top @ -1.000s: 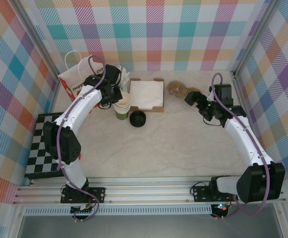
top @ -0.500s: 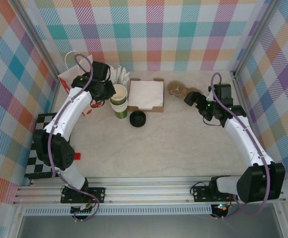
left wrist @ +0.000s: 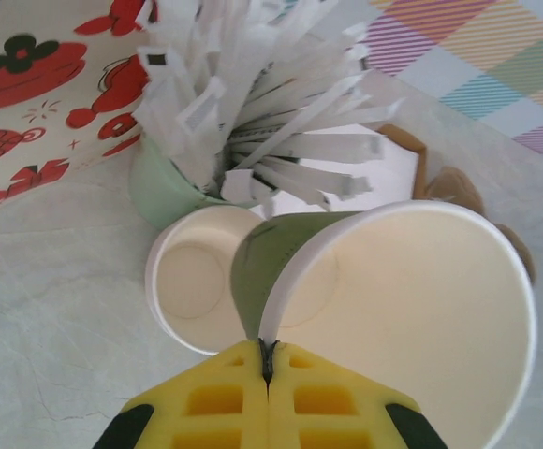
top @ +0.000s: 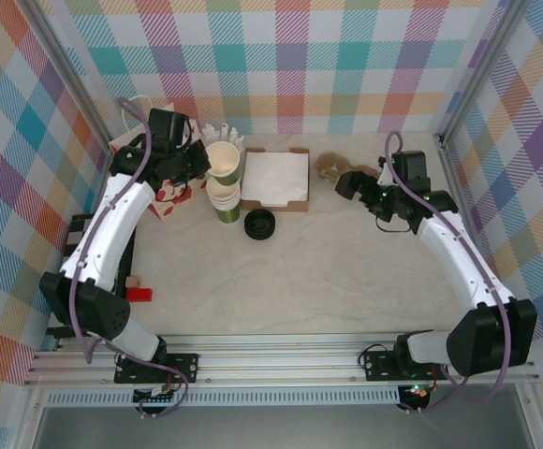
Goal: Pack the takeout coffee
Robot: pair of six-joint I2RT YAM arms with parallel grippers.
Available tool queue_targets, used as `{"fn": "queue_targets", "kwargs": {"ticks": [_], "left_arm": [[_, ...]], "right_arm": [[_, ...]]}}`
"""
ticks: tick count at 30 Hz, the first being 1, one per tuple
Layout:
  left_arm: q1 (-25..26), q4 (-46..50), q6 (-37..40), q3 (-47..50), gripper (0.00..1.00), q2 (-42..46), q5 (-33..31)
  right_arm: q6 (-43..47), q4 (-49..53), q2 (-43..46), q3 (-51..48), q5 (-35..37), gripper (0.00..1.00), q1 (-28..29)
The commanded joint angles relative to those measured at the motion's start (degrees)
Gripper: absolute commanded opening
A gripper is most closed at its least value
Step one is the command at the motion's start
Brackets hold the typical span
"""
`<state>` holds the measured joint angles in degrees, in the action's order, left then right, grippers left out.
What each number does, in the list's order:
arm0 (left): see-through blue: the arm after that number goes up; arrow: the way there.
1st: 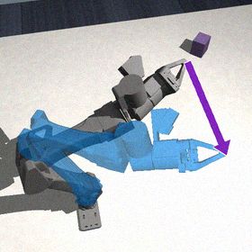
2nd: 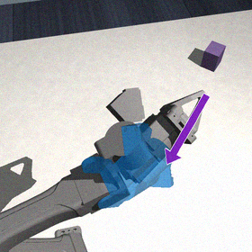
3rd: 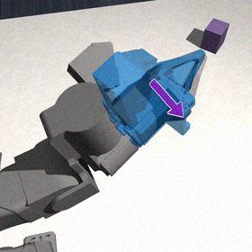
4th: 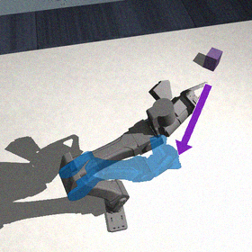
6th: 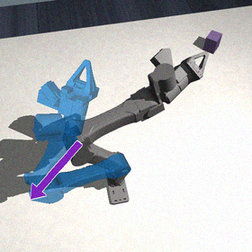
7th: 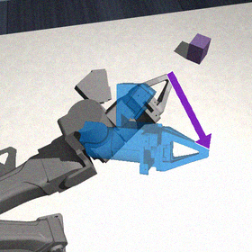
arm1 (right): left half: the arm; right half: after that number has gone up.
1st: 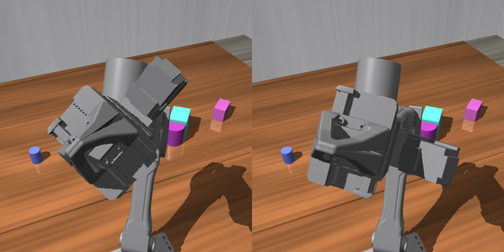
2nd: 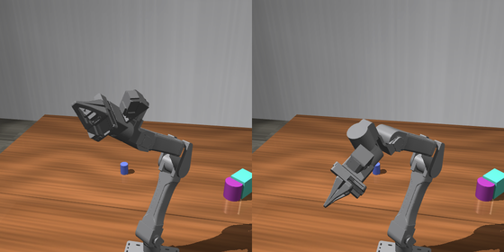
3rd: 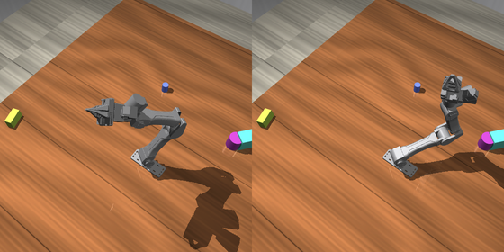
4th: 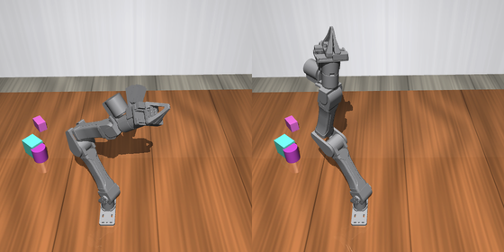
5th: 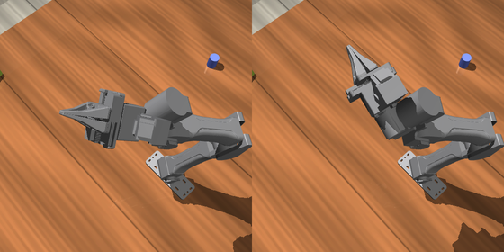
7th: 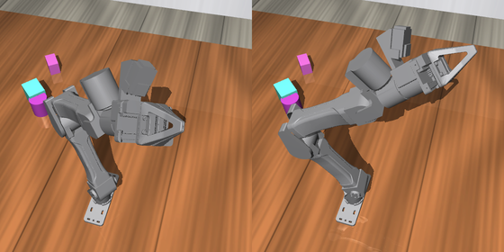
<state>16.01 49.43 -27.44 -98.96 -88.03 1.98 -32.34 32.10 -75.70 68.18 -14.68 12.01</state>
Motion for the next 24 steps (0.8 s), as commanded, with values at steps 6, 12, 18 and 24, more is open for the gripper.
{"fn": "queue_targets", "kwargs": {"ticks": [6,12,18,24], "left_arm": [[4.3,7.3,9.6,1.8,0.0,13.4,3.2],[5.3,10.6,9.4,17.1,0.0,18.4,2.3],[5.3,1.0,10.0,32.6,0.0,22.7,5.2],[5.3,-8.8,8.0,41.6,0.0,22.3,6.3]], "right_arm": [[2.6,3.7,-13.2,9.2,0.2,0.94,10.2],[2.2,3.8,-25.6,18.0,3.6,0.82,17.6],[2.6,5.7,-36.1,26.4,10.6,0.71,22.3],[3.9,8.4,-44.3,33.4,17.0,0.61,24.0]]}}
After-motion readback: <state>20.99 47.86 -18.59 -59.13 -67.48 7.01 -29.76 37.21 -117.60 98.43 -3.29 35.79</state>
